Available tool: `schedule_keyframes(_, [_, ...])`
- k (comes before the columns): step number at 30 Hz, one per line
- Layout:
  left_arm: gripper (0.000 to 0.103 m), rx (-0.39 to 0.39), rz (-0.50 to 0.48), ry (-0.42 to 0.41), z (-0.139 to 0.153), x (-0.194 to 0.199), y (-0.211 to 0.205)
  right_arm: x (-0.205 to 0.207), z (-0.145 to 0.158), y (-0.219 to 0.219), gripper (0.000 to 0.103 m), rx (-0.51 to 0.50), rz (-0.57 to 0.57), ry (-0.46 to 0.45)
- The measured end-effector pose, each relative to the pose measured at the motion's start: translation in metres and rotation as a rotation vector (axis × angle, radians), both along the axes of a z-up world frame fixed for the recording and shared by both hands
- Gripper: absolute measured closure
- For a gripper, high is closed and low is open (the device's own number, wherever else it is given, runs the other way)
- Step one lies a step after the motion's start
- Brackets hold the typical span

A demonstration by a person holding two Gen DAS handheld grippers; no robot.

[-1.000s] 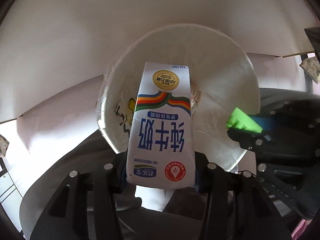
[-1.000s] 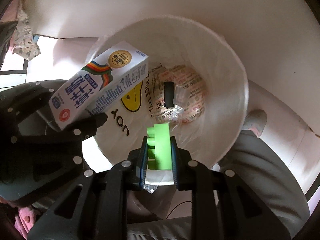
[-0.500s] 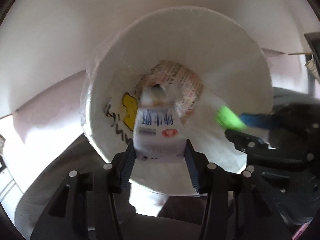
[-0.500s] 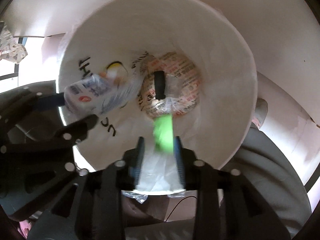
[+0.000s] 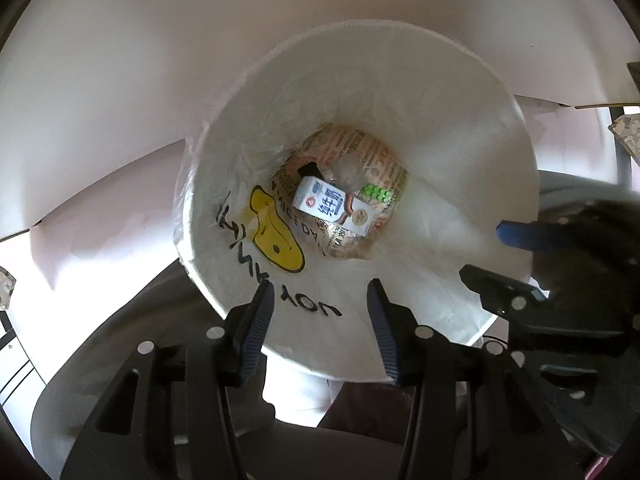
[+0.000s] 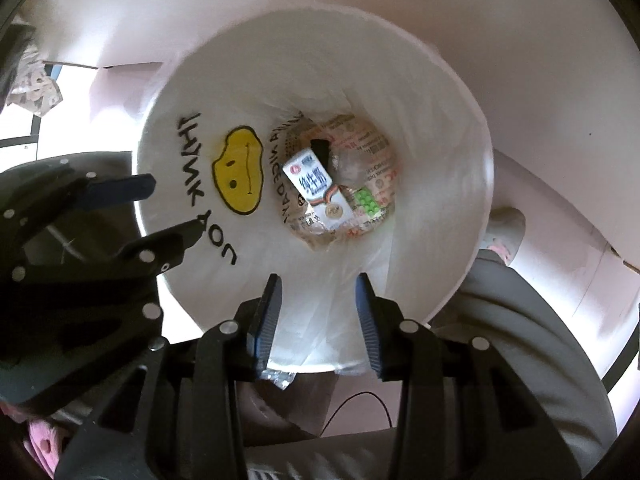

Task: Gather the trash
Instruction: 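Open both tools to drop the milk carton and green brick into the bin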

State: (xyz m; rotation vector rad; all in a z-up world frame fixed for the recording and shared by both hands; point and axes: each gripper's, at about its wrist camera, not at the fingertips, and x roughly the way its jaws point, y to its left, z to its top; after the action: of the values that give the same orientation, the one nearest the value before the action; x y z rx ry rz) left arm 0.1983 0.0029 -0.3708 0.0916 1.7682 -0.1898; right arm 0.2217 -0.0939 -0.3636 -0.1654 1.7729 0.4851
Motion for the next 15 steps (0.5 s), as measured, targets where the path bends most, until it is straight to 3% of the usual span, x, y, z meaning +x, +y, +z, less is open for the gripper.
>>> schedule_keyframes(8, [0.052, 0.002, -0.018, -0.089, 0.043, -0.014, 0.009, -0.021, 0.044, -0.006, 0.063, 0.031, 0.041, -0.083])
schedule_keyframes(15, [0.052, 0.004, -0.041, -0.262, 0.119, -0.025, 0.018, -0.038, 0.111, -0.018, 0.063, 0.077, 0.081, -0.217])
